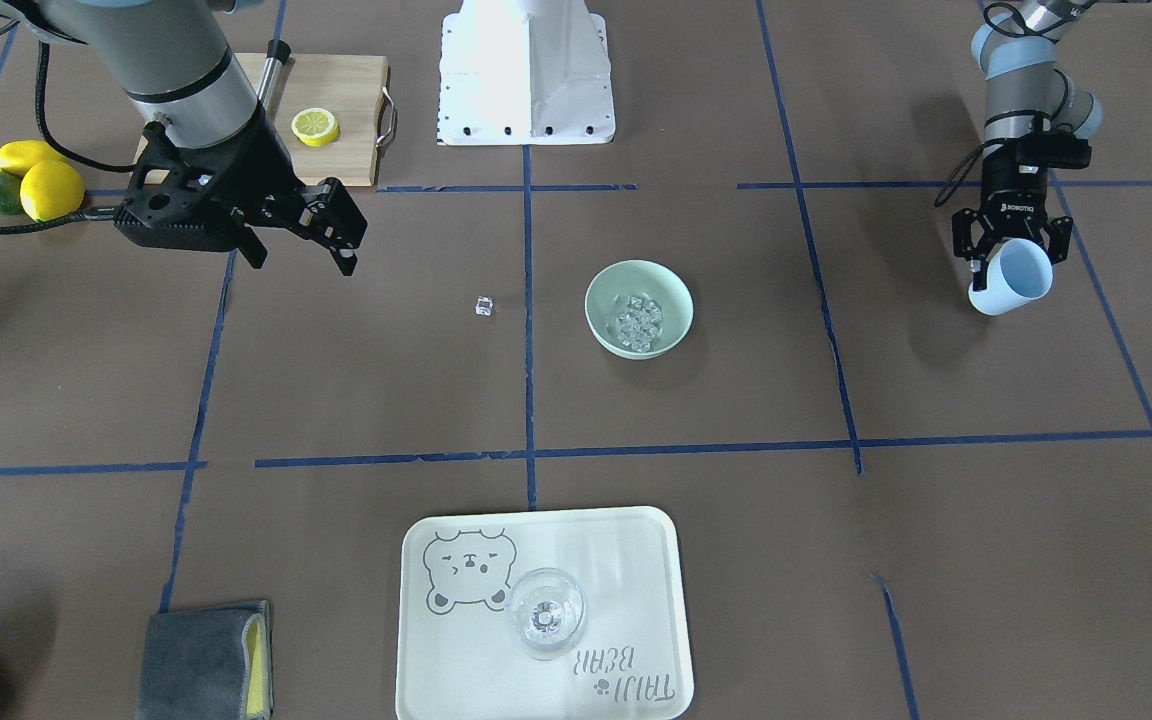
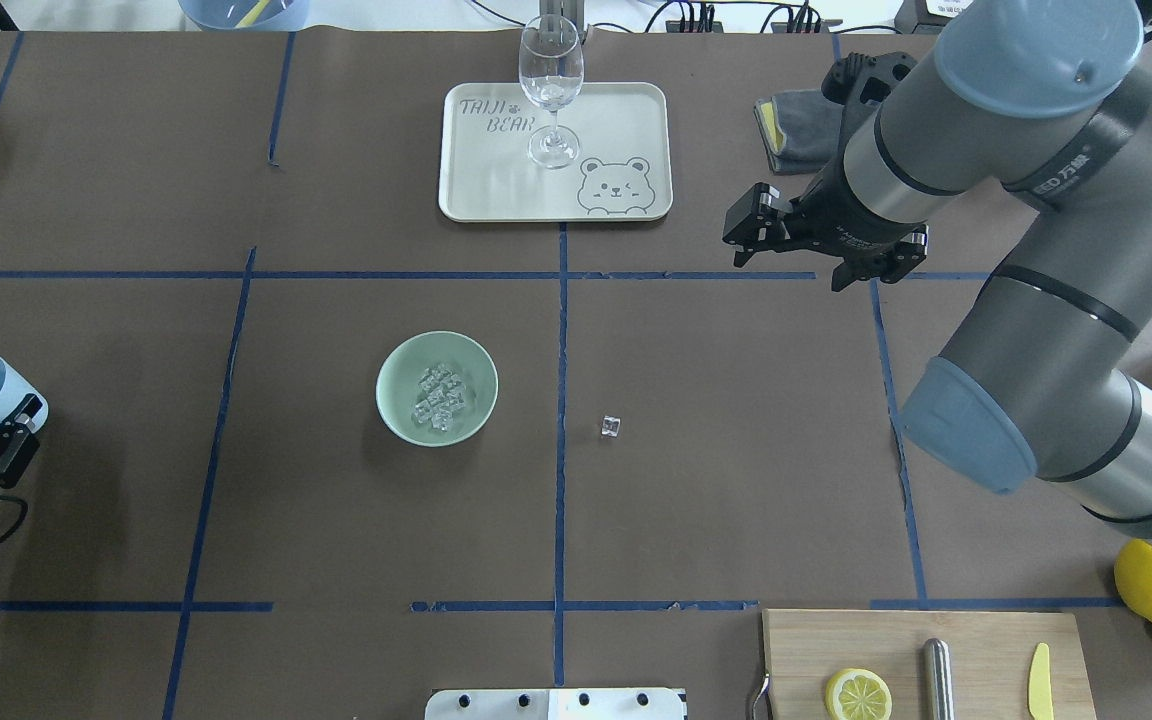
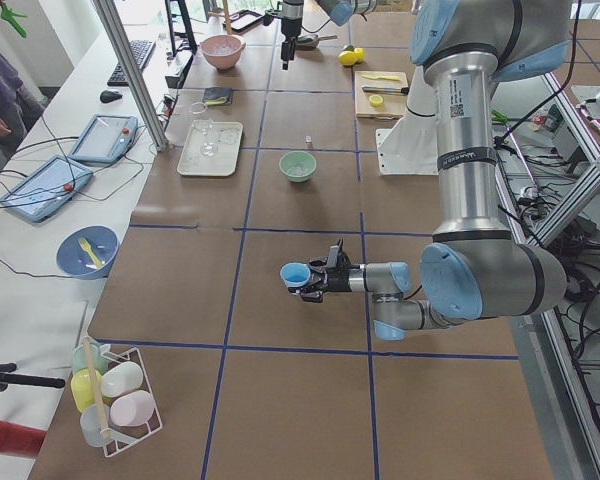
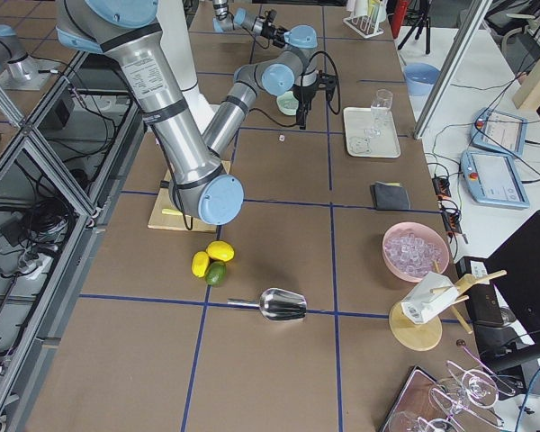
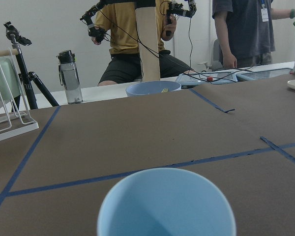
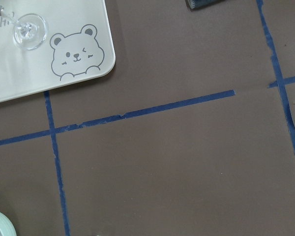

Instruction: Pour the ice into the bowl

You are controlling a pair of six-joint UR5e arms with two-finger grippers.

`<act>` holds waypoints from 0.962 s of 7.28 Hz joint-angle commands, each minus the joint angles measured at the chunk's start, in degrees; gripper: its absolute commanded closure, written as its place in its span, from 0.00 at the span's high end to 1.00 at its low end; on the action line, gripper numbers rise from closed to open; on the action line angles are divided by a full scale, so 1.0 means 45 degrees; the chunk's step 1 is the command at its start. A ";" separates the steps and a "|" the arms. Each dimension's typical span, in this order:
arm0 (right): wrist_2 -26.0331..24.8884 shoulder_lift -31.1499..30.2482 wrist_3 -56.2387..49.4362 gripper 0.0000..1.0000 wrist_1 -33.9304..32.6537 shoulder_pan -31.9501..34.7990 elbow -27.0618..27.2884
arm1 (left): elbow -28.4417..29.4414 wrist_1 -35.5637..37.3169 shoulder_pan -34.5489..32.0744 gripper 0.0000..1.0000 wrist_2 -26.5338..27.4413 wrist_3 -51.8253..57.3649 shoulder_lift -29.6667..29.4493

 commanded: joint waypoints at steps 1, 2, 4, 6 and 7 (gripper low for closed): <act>-0.0016 0.0013 0.0002 1.00 0.0000 0.0000 0.0000 | 0.0011 0.0005 -0.0027 0.57 -0.0142 0.0000 -0.0040; -0.0016 0.0013 0.0002 1.00 0.0000 0.0000 0.0000 | -0.0008 -0.0014 -0.0027 0.67 -0.0316 0.0000 -0.0021; -0.0016 0.0013 0.0002 1.00 0.0000 0.0000 0.0000 | -0.0009 -0.0014 -0.0066 0.90 -0.0570 0.0019 0.0018; -0.0016 0.0033 0.0002 1.00 0.0000 0.0000 0.0000 | 0.0011 -0.0014 -0.0105 1.00 -0.0610 0.0019 0.0038; -0.0016 0.0013 0.0002 1.00 0.0000 0.0000 0.0019 | -0.0008 -0.0053 -0.0105 1.00 -0.0939 0.0019 0.0076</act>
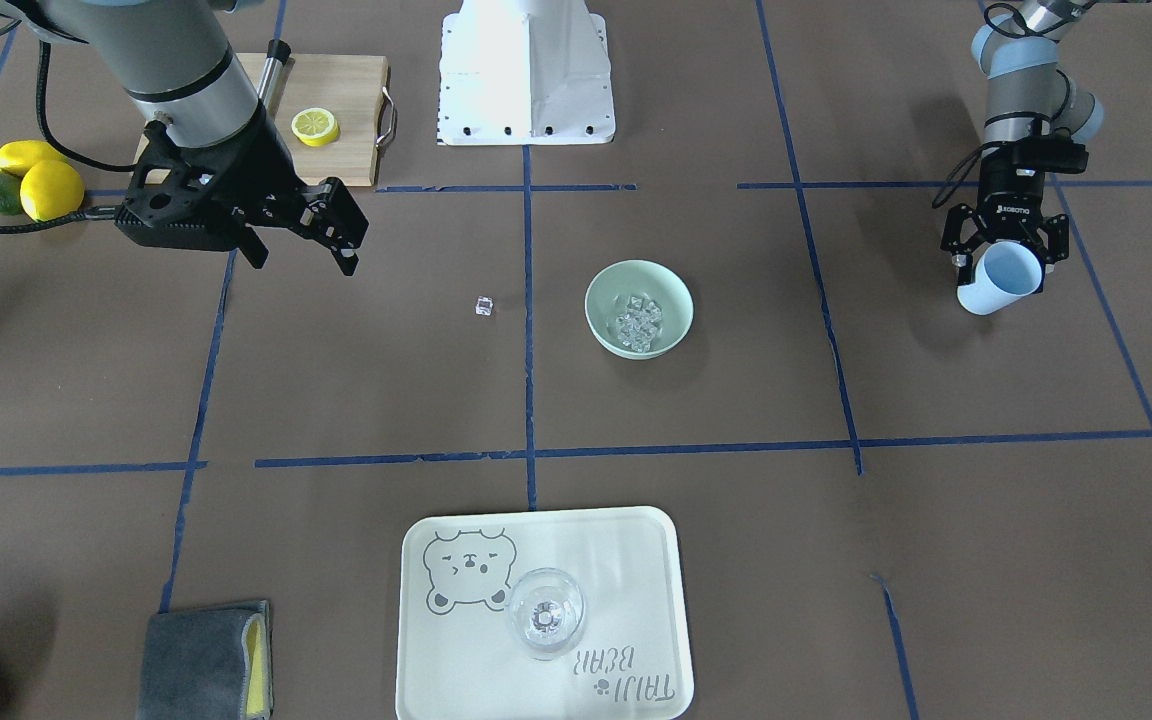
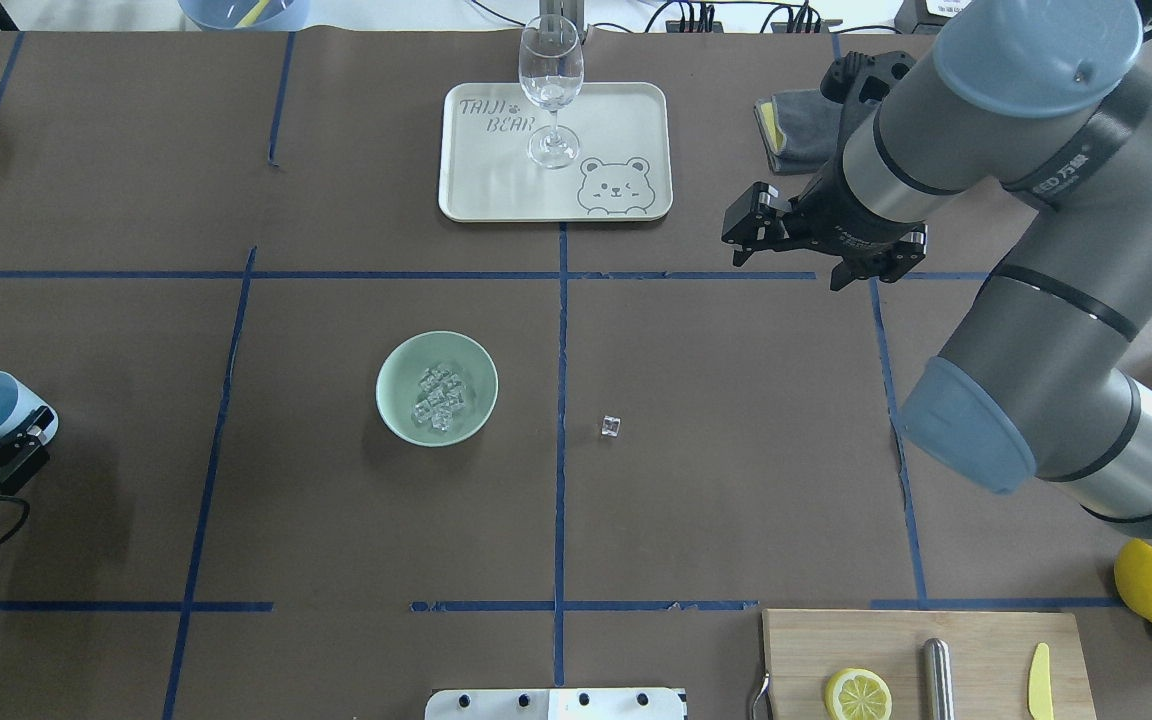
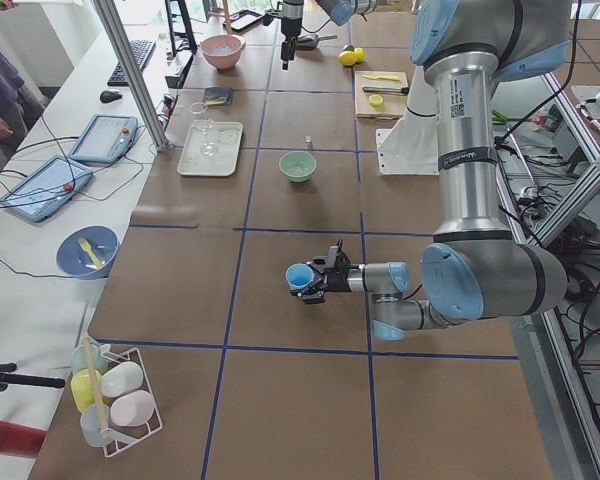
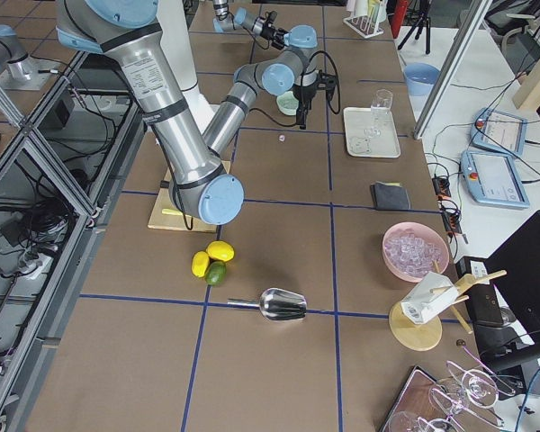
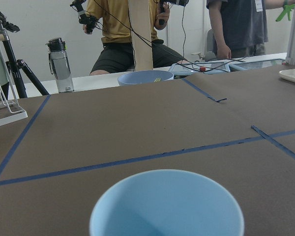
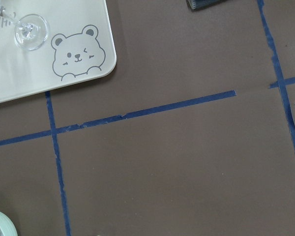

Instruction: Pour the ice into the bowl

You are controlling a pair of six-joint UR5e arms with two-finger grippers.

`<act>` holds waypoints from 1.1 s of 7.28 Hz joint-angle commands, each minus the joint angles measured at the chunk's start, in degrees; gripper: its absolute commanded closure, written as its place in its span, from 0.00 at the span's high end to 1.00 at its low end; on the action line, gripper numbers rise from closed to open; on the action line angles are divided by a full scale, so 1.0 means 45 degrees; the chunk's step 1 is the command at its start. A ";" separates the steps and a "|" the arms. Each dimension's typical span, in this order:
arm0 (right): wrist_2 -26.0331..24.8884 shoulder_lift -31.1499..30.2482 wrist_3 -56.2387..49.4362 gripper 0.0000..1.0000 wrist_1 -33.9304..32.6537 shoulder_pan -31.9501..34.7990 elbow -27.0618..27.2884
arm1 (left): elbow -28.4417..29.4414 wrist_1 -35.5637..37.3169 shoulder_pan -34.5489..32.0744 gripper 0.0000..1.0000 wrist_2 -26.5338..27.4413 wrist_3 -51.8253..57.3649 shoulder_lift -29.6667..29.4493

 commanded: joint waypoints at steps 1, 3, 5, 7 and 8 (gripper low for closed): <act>0.0000 -0.0011 0.0000 1.00 -0.0019 0.0005 0.0015 | -0.0006 -0.0106 -0.0050 1.00 -0.0577 -0.0019 0.0070; 0.0000 -0.0011 0.0020 1.00 -0.0020 -0.0014 0.0015 | -0.0006 -0.0185 -0.0226 1.00 -0.1570 -0.0019 0.0187; 0.0000 -0.0011 0.0020 1.00 -0.0020 -0.0034 0.0015 | -0.0122 -0.0185 -0.0285 1.00 -0.2061 0.0000 0.0653; -0.0019 -0.0011 0.0039 1.00 -0.0020 -0.0053 0.0035 | -0.0646 -0.0185 -0.0305 1.00 -0.2219 -0.0019 0.0909; -0.0019 -0.0050 0.0039 1.00 -0.0020 -0.0053 0.0035 | -0.0785 -0.0185 -0.0305 1.00 -0.2259 -0.0019 0.1007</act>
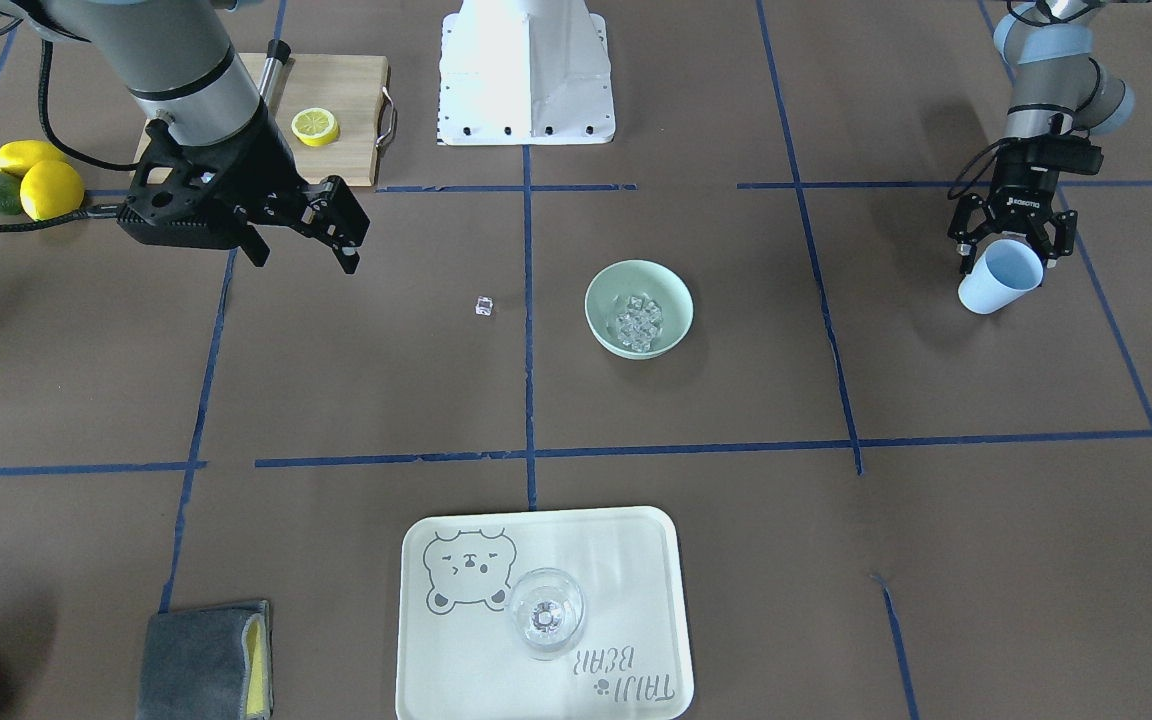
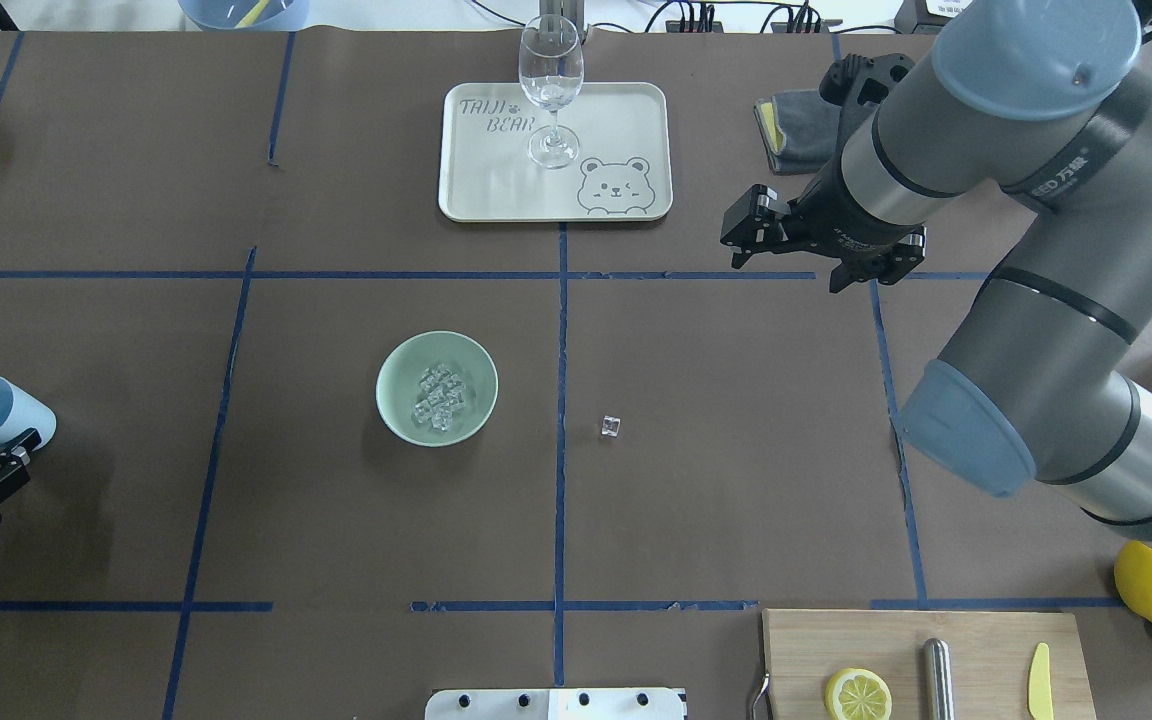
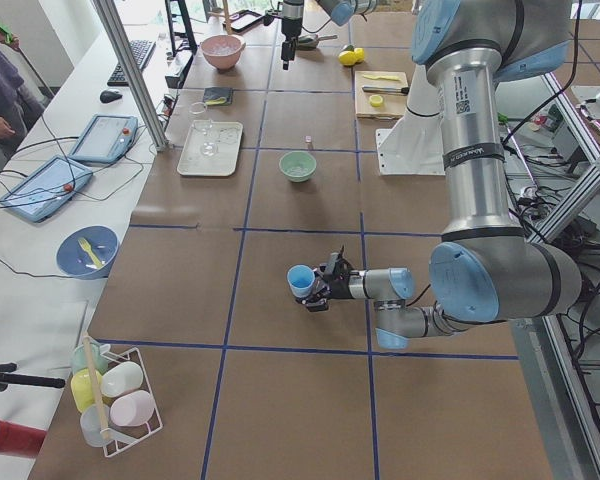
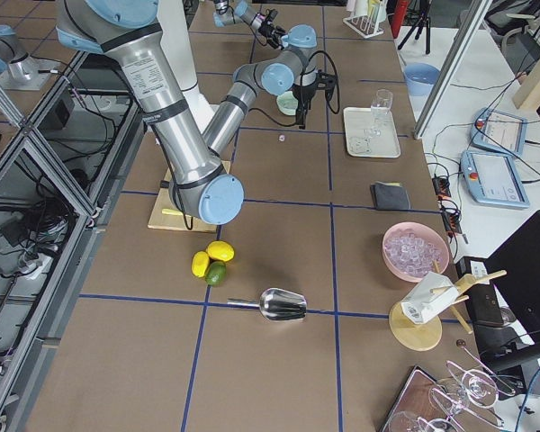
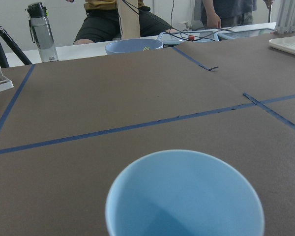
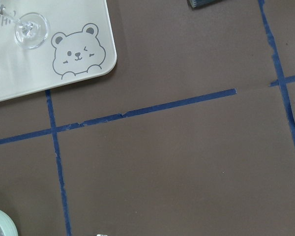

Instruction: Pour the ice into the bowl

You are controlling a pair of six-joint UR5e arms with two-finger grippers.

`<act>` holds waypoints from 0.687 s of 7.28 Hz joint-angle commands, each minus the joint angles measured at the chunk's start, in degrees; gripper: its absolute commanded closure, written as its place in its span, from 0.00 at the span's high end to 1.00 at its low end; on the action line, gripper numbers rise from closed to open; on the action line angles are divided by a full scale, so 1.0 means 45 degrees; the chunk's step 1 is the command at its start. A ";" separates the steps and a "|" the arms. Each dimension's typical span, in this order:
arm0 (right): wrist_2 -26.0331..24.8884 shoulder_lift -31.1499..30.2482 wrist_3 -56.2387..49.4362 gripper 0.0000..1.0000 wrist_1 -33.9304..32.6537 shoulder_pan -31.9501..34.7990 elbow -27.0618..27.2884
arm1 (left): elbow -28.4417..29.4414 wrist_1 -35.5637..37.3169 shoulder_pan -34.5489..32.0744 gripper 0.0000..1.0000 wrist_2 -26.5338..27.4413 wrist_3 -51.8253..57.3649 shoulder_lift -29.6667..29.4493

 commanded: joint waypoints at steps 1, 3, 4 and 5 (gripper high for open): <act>-0.0026 -0.0072 0.0022 1.00 0.0000 -0.0027 0.0023 | -0.0263 0.0019 -0.0007 1.00 -0.0130 0.0013 0.0244; -0.0163 0.0005 0.0197 1.00 0.0000 -0.0396 0.0003 | -0.0998 0.0019 -0.0007 1.00 -0.0946 0.0013 0.1369; -0.0163 0.0006 0.0236 1.00 0.0000 -0.0495 0.0003 | -0.1353 -0.0001 -0.0007 1.00 -0.1531 -0.0007 0.1764; -0.0337 0.0025 0.0276 1.00 -0.0019 -0.0824 -0.0055 | -0.1530 -0.0001 -0.0007 1.00 -0.2407 -0.0007 0.1865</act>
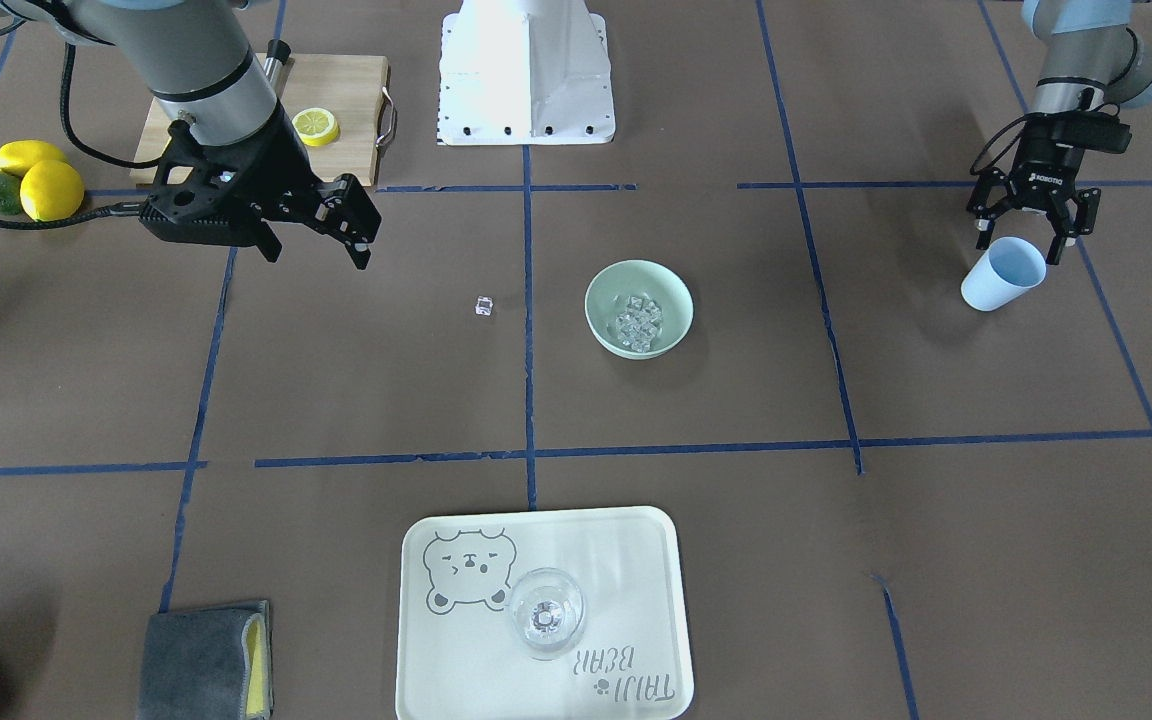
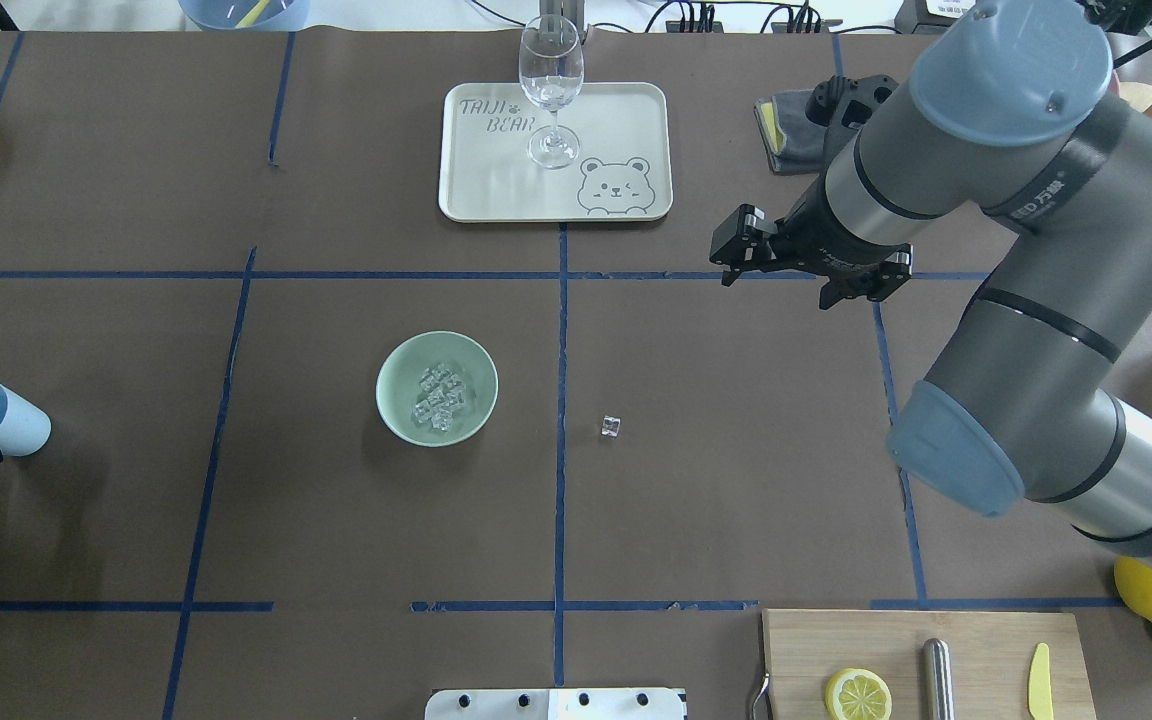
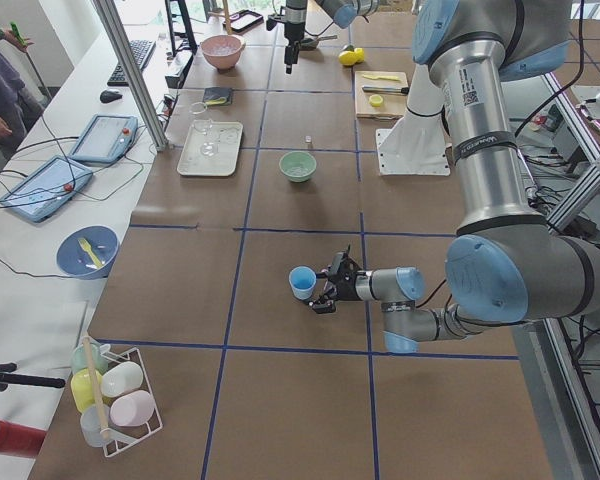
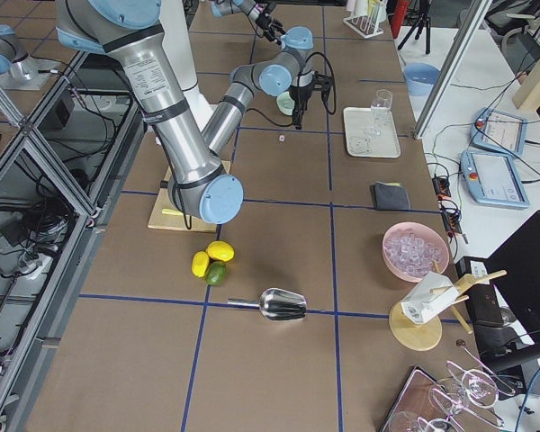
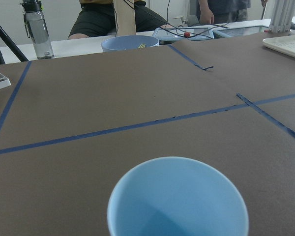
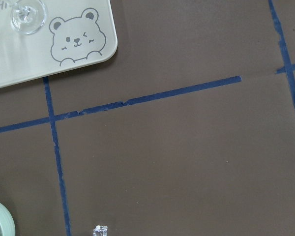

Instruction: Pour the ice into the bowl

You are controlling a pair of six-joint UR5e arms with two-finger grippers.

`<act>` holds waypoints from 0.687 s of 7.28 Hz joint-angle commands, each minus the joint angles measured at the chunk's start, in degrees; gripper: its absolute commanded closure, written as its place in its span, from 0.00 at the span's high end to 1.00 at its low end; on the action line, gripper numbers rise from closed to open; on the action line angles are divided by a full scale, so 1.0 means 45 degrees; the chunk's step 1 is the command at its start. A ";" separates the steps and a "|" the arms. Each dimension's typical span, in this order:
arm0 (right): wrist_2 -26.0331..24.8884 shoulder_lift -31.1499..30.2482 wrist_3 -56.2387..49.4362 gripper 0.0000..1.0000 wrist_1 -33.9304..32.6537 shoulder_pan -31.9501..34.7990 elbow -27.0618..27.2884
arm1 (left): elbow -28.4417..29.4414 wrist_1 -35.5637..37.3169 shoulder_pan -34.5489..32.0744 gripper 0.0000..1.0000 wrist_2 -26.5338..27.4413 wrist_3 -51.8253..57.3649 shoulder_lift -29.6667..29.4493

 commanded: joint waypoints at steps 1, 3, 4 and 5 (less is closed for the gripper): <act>-0.0391 0.0062 0.0344 1.00 0.0005 -0.0737 -0.0158 | -0.0598 -0.0005 0.0000 1.00 -0.1583 -0.0007 0.0522; -0.0801 0.1032 0.1105 1.00 0.0064 -0.1518 -0.1109 | -0.1942 -0.0005 -0.0019 1.00 -0.3165 -0.0007 0.2001; -0.1306 0.1619 0.1244 1.00 0.0102 -0.1986 -0.1831 | -0.2374 0.0014 -0.0058 1.00 -0.3984 -0.0026 0.2395; -0.1582 0.2089 0.1265 1.00 0.0103 -0.2320 -0.2573 | -0.2571 0.0092 -0.0116 1.00 -0.4495 -0.0259 0.2534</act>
